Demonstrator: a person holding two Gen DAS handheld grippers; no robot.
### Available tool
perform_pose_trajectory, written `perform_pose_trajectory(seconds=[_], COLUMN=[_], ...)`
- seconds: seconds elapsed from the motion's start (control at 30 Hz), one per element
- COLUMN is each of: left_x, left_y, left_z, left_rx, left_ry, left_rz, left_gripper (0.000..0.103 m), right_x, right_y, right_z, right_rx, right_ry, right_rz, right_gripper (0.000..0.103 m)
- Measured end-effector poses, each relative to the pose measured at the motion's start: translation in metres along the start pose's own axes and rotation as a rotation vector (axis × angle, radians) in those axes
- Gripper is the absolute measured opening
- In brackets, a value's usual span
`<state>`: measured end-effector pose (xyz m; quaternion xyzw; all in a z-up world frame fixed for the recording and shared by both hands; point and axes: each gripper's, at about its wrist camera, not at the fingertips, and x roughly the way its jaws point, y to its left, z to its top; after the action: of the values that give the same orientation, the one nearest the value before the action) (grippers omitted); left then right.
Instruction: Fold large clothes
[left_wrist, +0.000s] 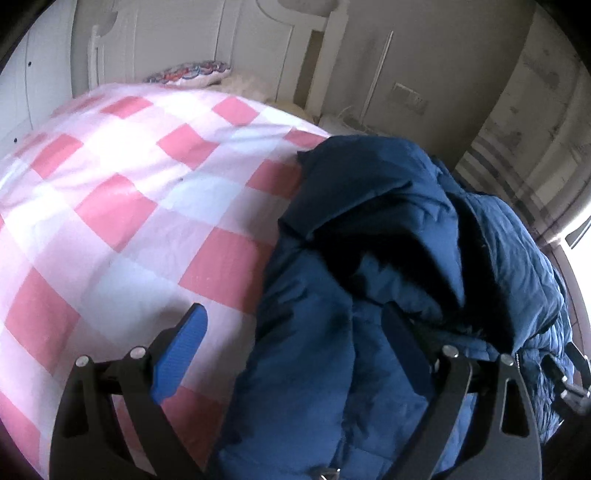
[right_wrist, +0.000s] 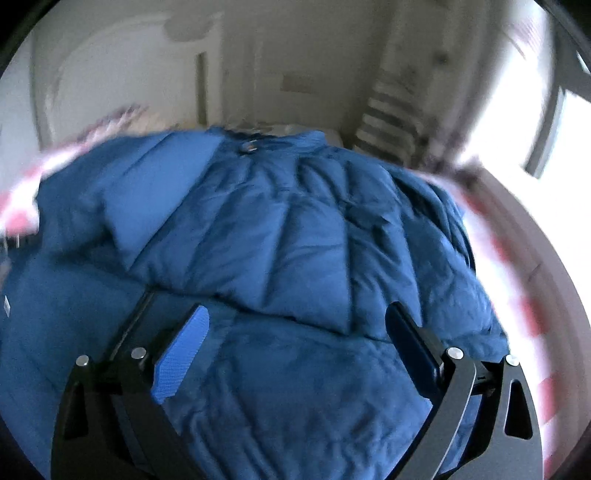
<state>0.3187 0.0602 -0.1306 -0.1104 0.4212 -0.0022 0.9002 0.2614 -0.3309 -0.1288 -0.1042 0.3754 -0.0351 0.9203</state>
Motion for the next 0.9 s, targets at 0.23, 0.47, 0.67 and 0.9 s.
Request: perform_pose_trajectory(seconds=[0.23, 0.47, 0.67, 0.9], left_x=[-0.003, -0.005, -0.005, -0.006], left_y=[-0.001, -0.001, 0.001, 0.000], left_z=[-0.001, -0.001, -0.001, -0.002], left_rx=[0.013, 0.010, 0.001, 0.003], left_ry=[-0.003, -0.001, 0.002, 0.005], left_rz=[0.002, 0.003, 0.000, 0.004], left_gripper=[0.094, 0.095, 0.095, 0.095], right_x=[-0.019, -0.011, -0.029, -0.017], right_y=[0.091, 0.162, 0.107, -0.125], right_z=[0.023, 0.043, 0.080, 0.037], right_rx=[-0.363, -0.646, -0.297, 0.802], right_ry=[-0.152, -0.231, -0.210, -0.232], right_rz=[-0.084, -0.139, 0.175, 0.417], right_gripper=[0.090, 0.088, 0.029, 0.024])
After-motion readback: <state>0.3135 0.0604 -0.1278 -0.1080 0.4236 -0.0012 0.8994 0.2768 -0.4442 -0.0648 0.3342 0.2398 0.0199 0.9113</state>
